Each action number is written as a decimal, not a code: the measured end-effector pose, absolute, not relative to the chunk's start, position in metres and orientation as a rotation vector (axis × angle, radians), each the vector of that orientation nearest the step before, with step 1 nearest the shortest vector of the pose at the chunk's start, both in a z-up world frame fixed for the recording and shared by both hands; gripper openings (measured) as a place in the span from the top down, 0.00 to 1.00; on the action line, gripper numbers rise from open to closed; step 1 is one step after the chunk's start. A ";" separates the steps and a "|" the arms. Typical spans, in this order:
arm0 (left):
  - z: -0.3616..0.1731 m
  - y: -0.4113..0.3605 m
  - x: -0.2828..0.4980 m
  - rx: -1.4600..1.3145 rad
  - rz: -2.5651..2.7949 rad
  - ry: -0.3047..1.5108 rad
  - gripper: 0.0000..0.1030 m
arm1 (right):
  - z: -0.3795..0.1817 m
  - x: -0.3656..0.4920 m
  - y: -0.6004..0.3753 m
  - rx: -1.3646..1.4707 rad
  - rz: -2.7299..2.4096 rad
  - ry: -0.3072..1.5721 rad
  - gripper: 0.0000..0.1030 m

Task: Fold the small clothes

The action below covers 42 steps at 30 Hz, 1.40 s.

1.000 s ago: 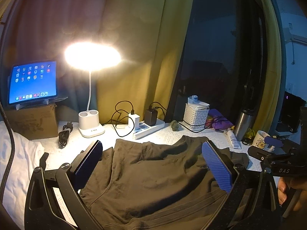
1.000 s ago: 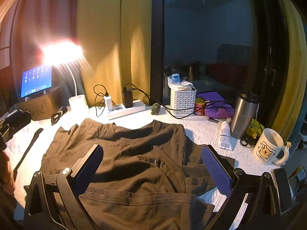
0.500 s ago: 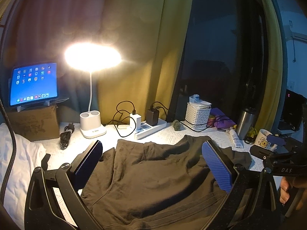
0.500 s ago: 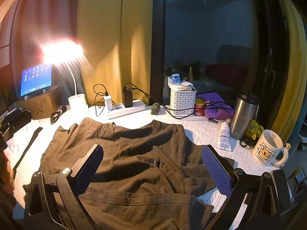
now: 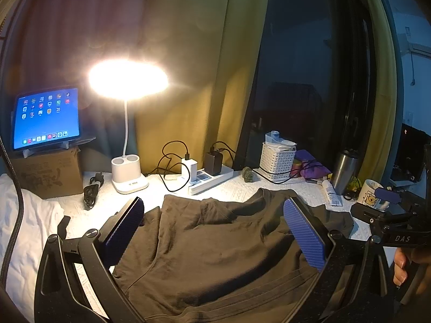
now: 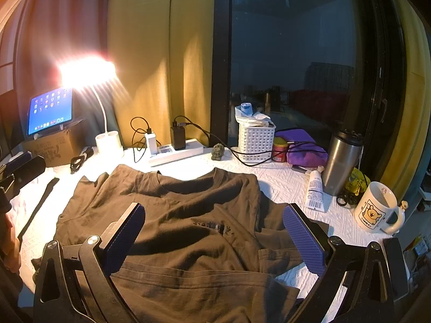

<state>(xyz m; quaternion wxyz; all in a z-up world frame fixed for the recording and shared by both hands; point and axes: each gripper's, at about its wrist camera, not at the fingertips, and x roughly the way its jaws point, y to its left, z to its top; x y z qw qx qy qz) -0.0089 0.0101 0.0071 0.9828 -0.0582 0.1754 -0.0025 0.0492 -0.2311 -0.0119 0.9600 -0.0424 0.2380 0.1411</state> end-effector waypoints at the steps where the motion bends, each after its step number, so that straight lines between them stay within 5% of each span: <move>1: 0.007 0.010 -0.009 -0.117 -0.005 0.353 0.01 | -0.012 0.049 -0.231 -0.086 0.286 0.482 0.00; 42: -0.008 0.001 0.032 -0.095 -0.004 0.437 0.01 | -0.038 0.098 -0.290 -0.034 0.147 0.577 0.01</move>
